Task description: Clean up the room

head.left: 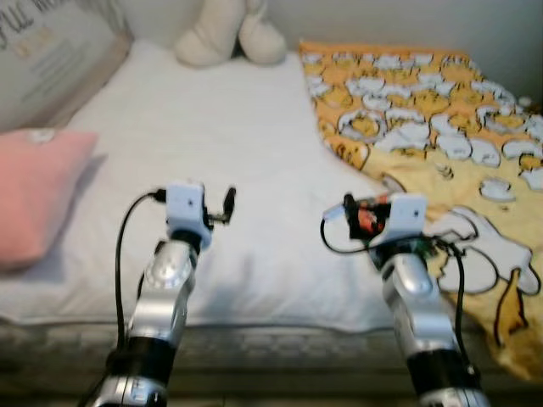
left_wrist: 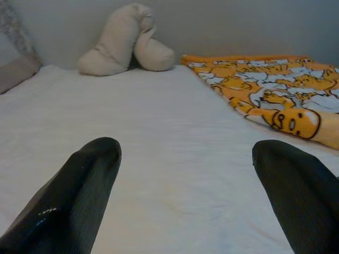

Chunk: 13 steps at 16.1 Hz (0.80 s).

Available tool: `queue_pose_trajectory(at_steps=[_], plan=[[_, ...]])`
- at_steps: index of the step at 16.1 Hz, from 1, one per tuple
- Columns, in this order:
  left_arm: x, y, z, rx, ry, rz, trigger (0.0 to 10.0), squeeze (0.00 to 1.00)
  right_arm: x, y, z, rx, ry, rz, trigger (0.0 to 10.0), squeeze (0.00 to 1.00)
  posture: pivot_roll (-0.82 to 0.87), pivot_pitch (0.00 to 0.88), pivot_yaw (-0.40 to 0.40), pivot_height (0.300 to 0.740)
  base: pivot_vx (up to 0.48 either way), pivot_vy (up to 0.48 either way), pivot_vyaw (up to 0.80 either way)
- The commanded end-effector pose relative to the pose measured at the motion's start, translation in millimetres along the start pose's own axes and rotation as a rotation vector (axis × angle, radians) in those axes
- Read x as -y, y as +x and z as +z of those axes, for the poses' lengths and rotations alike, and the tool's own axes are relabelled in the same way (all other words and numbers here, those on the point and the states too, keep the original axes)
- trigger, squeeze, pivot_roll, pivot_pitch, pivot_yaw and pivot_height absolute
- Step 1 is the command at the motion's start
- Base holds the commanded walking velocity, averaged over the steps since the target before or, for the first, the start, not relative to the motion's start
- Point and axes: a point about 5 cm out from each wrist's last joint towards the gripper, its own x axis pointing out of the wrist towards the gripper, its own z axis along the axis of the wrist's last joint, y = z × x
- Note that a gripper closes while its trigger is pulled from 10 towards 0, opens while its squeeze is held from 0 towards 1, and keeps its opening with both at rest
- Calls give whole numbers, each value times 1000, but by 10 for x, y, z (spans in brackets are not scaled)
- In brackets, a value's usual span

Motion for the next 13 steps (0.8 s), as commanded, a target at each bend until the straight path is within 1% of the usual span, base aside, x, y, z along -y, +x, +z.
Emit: queue_pose_trajectory(at_steps=[1, 5, 6, 8, 10, 13], plan=[[103, 32, 26, 9, -9, -28, 10000, 0, 101, 1, 9, -1, -9, -25, 10000, 0, -4, 0, 6, 740, 307, -364, 0], [79, 54, 37, 3, -13, -21, 10000, 0, 87, 8, -8, -13, -12, -17, 10000, 0, 2, 0, 2, 740, 357, -297, 0], [61, 51, 47, 9, -23, -15, 10000, 0, 91, 9, -26, -28, 3, -18, 10000, 0, 5, 0, 1, 740, 0, 0, 0], [43, 46, 46, 10, -20, -12, 10000, 0, 92, 3, -116, -90, 75, -21, 10000, 0, 6, 3, 1, 740, 0, 0, 0], [29, 49, 58, 14, -18, -11, 10000, 0, 69, -6, -131, -92, 55, 0, 10000, 0, 11, 8, 0, 740, 0, 0, 0], [23, 86, 92, 24, -4, -22, 10000, 0, 80, -7, -120, -85, 30, -9, 10000, 0, 10, 6, 0, 740, 0, 0, 0]])
